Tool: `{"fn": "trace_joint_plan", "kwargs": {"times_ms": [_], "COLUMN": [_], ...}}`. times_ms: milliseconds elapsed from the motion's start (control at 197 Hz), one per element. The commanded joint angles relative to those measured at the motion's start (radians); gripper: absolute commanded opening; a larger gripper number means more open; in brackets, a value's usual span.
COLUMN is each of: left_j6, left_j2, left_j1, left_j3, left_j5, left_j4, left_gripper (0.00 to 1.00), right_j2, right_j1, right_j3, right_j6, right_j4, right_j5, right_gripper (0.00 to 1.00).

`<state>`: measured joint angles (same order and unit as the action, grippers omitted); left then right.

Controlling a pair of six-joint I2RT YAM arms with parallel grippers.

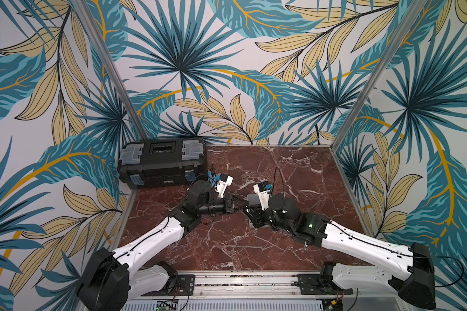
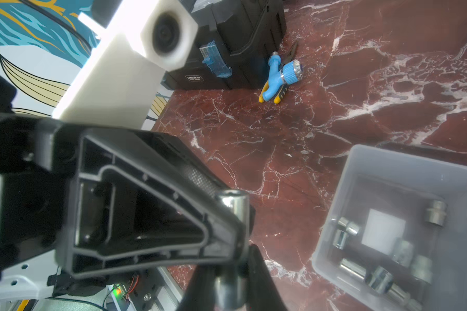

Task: Put the socket on the desktop into the storage box
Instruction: Pick up the socket head at the center of the board.

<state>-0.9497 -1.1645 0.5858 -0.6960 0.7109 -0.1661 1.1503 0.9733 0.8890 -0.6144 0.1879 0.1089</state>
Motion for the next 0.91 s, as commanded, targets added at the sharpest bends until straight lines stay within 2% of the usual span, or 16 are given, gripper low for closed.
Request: {"fn": "trace_joint_plan", "kwargs": {"times_ms": [0,96,299,400,608,906], "left_j6": [0.112,0.191,0.268,0.306,0.346,0.397], "left_j2": [0.055,0.106,0.199,0.239,0.306,0.26], "left_j1": [0.0,-0.002,-0.012,-0.012,-0.013,-0.009], "left_j3": [-0.015,-0.06,-0.109,-0.106,-0.06,-0.041], "left_j5": [-0.106,-0.257,-0.426,-0.502,-0.608,-0.558], "left_j4": [0.152,0.321,0.455,0.51,0.5,0.454], "left_gripper": [0.37,0.52,0.75,0.76,0.77,0.76], "right_j2": [-0.01,-0.01,-0.016,-0.007,0.054,0.175], "right_j1": [-0.008,-0.008,-0.008,-0.01,-0.035,-0.097], "right_j3": [0.025,0.049,0.1,0.129,0.168,0.198], "right_j6": [-0.026,-0.041,-0.089,-0.115,-0.179,-0.145], "right_j4": [0.076,0.16,0.323,0.393,0.49,0.491], "right_j5": [0.099,0.145,0.221,0.238,0.221,0.175], "right_gripper": [0.0,0.0,0.0,0.0,0.0,0.0]}}
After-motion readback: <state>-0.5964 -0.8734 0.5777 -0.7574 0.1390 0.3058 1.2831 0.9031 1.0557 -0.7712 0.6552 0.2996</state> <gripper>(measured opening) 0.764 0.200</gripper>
